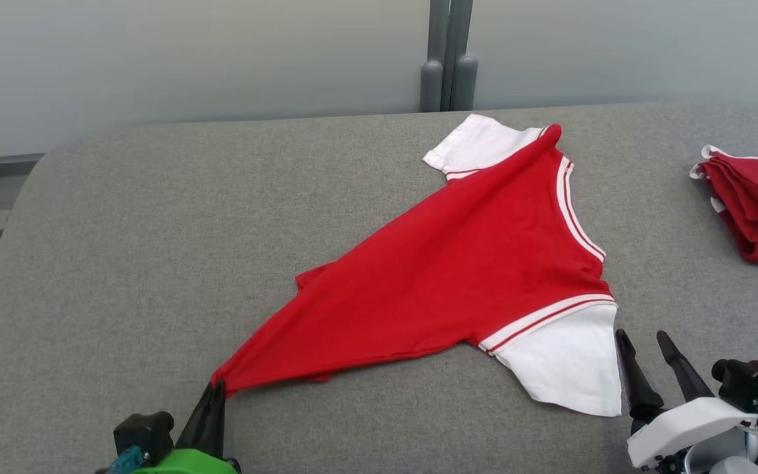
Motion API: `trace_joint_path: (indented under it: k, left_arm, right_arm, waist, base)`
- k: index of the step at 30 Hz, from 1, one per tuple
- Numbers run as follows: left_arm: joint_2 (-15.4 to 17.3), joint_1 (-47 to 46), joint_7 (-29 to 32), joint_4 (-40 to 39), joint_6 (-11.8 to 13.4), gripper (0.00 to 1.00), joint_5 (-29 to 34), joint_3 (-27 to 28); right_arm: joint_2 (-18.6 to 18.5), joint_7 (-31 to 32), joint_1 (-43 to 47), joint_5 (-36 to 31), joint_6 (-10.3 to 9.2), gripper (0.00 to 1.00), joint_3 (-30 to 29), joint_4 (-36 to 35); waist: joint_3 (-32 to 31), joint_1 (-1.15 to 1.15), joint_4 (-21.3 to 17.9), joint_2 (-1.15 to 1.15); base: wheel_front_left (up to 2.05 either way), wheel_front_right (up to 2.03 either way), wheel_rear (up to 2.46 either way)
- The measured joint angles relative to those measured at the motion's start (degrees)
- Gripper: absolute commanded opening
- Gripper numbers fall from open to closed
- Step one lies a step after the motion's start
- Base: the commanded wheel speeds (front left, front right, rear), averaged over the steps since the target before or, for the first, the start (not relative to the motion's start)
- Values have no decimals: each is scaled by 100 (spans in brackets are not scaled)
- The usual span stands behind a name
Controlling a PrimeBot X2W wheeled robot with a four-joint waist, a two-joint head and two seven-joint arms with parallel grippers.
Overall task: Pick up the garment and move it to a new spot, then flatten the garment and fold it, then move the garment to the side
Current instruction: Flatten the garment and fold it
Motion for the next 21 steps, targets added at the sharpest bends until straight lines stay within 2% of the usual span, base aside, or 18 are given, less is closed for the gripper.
trace_joint_path:
  k: [5,10,14,15,16,17,21]
  left_arm:
    - [-54,320,1,-55,0,0,-55,-44]
    - [-104,417,0,-349,0,0,9,204]
    - [-155,532,0,-278,0,1,144,247]
    - [-155,536,0,-151,0,29,191,240]
    - [-164,544,1,-16,0,80,211,248]
    - [-171,550,1,99,-1,100,209,258]
    - [-189,569,1,299,0,100,207,316]
  right_arm:
    - [0,0,112,29,0,100,-21,116]
    - [-29,0,132,29,0,100,-24,168]
    - [-51,0,146,29,0,100,-11,190]
    - [-51,0,148,29,0,100,-2,202]
    - [-51,0,149,29,0,100,12,214]
    - [-53,0,148,29,0,100,29,224]
    - [-66,0,142,23,0,100,52,234]
  waist:
    - [-147,0,-35,0]
    - [-227,0,-113,0]
    - [-262,0,-166,0]
    - [-270,0,-178,0]
    - [-278,0,-191,0]
    - [-287,0,-203,0]
    - [-320,0,-256,0]
  base:
    - [0,0,0]
    - [0,0,0]
    - [0,0,0]
    - [0,0,0]
    - [0,0,0]
    - [0,0,0]
    - [0,0,0]
